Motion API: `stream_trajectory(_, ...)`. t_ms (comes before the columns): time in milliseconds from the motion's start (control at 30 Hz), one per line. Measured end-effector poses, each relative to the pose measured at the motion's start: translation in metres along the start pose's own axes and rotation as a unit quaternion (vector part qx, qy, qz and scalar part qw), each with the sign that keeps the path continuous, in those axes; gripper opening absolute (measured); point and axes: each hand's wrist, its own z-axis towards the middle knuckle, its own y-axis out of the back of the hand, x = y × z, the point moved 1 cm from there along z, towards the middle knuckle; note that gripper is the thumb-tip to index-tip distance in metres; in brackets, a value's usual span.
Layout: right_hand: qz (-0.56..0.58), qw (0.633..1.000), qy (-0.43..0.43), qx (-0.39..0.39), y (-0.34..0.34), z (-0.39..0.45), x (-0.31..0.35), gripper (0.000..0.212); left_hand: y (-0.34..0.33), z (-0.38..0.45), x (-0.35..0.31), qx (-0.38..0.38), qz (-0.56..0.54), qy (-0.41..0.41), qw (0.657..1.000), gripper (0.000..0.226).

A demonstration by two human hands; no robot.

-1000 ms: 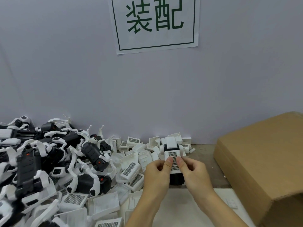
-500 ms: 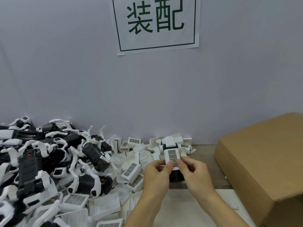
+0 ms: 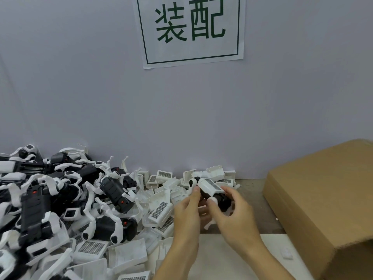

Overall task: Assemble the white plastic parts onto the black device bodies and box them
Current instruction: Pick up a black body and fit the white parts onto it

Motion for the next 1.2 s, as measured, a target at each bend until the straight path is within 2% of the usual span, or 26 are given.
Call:
stream_trajectory(100,0.137,0.985,-0.097,-0.049,0.01,0.006,-0.001,0.012,0.002,0.002,-0.001,-0.071,0.057,-0.091,0.992,0.031)
stream_trajectory(167,0.224,0.956,-0.183,-0.05,0.015,0.011,-0.005,0.019,0.005,0.001,-0.007,-0.131,0.08,-0.17,0.974,0.021)
stream_trajectory(233,0.322,0.914,-0.245,-0.036,0.019,0.014,-0.008,0.027,0.008,-0.001,-0.015,-0.154,0.087,-0.213,0.961,0.009)
stream_trajectory(300,0.376,0.886,-0.27,-0.009,0.019,0.014,-0.005,0.031,0.007,-0.002,-0.017,-0.117,0.082,-0.207,0.968,0.008)
stream_trajectory(400,0.404,0.863,-0.299,0.06,0.015,0.008,-0.001,0.038,0.005,-0.003,-0.015,-0.028,0.041,-0.142,0.989,0.02)
stream_trajectory(500,0.419,0.849,-0.307,0.1,0.015,0.007,0.001,0.039,0.006,-0.003,-0.015,-0.039,0.037,-0.12,0.991,0.023)
stream_trajectory(633,0.402,0.863,-0.28,0.121,0.019,0.007,0.004,0.038,0.007,-0.001,-0.017,-0.047,0.009,-0.117,0.992,0.026)
stream_trajectory(800,0.41,0.88,-0.219,0.096,0.035,0.015,0.009,0.036,0.011,0.004,-0.018,-0.055,-0.037,-0.07,0.995,0.019)
stream_trajectory(867,0.415,0.881,-0.203,0.098,0.042,0.018,0.009,0.036,0.01,0.005,-0.018,-0.033,-0.069,-0.047,0.996,0.008)
stream_trajectory(933,0.411,0.886,-0.184,0.109,0.047,0.02,0.01,0.037,0.009,0.002,-0.019,-0.005,-0.078,-0.032,0.996,0.013)
stream_trajectory(1100,0.308,0.928,-0.141,0.155,0.055,0.022,0.012,0.037,0.007,0.001,-0.017,-0.001,-0.048,-0.015,0.999,0.017)
stream_trajectory(1200,0.173,0.96,-0.111,0.189,0.063,0.024,0.021,0.032,0.008,0.002,-0.016,-0.028,-0.031,-0.016,0.999,0.017)
